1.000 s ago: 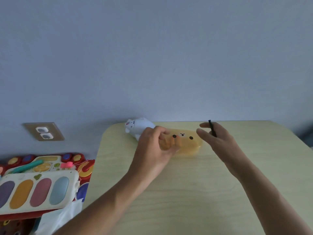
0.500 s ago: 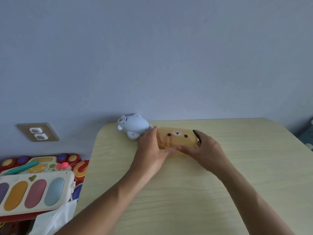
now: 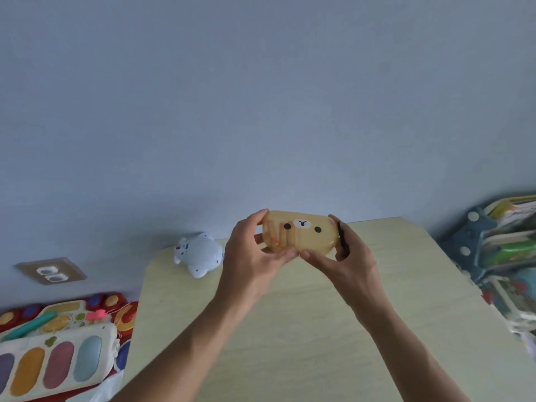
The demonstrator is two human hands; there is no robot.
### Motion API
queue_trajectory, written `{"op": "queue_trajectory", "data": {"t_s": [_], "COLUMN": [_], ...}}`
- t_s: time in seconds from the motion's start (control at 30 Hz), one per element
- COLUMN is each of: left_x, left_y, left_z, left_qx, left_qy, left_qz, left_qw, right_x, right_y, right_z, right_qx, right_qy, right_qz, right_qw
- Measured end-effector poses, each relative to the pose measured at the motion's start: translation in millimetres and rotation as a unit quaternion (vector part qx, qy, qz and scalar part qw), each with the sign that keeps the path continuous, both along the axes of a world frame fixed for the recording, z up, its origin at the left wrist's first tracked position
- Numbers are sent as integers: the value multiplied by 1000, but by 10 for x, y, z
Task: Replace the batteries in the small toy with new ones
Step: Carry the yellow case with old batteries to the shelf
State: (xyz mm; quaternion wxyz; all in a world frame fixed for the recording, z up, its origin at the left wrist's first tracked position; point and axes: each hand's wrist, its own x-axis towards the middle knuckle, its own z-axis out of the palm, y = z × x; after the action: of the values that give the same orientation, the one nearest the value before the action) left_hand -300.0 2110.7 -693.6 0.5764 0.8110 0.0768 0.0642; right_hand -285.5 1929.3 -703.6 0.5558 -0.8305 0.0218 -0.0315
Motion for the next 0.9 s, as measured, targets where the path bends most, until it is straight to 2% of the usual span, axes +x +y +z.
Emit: {"op": "queue_trajectory", "data": {"t_s": [0.13, 0.4, 0.57, 0.73, 0.9], "left_x": [43, -170, -493, -949, -1540], "left_y": [-311, -1071, -1698, -2549, -3672], "left_z": [1091, 3529, 4868, 5751, 6255], "left_qx": [-19, -23, -6, 6, 21], "left_qy": [-13, -30, -61, -83, -121], "left_qz": [-49, -154, -226, -302, -384], "left_qw": [999, 987, 972, 950, 915], "right_x": [-135, -701, -1286, -2039, -2938], "right_y": [-320, -1089, -1635, -2378, -3270], "right_z": [1061, 3551, 4888, 5794, 6356], "right_qx": [32, 21, -1, 8, -5], "right_qy": [-15, -40, -54, -63, -71], "right_qz": [-48, -144, -215, -294, -367], "right_qw": [998, 989, 975, 954, 928]}}
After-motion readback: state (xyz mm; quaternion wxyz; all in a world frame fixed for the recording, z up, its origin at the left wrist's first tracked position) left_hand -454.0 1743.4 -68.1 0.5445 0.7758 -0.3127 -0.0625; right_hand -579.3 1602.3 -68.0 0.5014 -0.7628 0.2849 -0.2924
